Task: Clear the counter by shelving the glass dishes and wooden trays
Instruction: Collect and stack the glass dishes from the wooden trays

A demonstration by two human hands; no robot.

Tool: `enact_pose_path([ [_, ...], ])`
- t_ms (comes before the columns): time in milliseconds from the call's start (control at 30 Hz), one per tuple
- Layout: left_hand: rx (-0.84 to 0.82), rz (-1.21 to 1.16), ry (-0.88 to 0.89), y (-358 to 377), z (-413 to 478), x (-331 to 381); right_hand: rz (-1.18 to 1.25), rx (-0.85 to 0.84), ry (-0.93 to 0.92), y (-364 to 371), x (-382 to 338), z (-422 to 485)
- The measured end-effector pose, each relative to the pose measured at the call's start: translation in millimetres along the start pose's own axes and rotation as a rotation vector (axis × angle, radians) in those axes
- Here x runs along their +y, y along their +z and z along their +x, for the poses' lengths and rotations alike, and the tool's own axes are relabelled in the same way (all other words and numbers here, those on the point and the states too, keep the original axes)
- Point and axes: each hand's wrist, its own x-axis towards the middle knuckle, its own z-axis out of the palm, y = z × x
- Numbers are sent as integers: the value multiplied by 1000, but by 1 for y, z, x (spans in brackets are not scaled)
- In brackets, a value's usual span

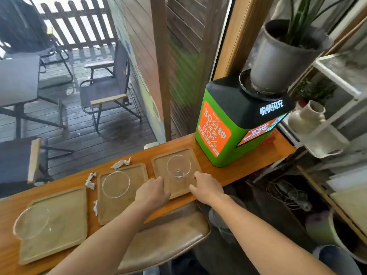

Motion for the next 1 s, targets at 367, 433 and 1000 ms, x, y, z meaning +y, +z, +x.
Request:
enact_pose_path([
  [367,22,-187,-90,30,58,-3,242,-94,28,18,17,60],
  [433,14,-227,-99,33,63,-4,294,-101,23,20,18,66],
  [1000,205,-529,-11,-1,43,7,459,-67,-200,-21,-13,63],
])
